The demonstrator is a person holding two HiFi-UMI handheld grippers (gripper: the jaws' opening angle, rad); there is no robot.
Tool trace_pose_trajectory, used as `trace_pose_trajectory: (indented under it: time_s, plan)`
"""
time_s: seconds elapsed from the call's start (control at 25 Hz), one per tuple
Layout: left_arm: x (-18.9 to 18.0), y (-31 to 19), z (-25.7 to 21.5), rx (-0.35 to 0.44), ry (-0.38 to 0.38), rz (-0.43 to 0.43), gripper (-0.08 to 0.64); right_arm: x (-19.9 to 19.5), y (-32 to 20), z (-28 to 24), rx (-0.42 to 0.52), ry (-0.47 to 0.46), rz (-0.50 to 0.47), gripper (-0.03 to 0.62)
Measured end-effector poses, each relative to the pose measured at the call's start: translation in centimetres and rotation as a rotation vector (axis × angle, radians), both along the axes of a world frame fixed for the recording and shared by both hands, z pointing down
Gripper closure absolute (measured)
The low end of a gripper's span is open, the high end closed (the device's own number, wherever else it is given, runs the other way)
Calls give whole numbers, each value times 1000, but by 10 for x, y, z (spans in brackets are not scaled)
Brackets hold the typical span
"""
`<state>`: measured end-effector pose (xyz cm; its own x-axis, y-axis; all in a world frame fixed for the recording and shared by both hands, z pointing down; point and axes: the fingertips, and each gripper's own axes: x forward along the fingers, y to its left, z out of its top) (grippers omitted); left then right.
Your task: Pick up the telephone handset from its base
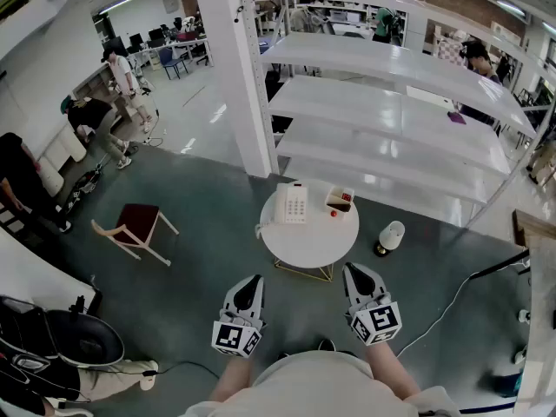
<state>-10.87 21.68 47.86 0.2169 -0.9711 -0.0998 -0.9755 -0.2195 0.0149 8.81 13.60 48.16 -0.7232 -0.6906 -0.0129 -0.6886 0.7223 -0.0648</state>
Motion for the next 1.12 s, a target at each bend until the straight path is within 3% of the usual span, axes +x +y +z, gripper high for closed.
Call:
trace_pose_trajectory:
  time_s: [1.12]
  plan:
    - [14, -16, 0, -14, 0, -33, 538, 17, -21, 0, -10, -38, -14, 583]
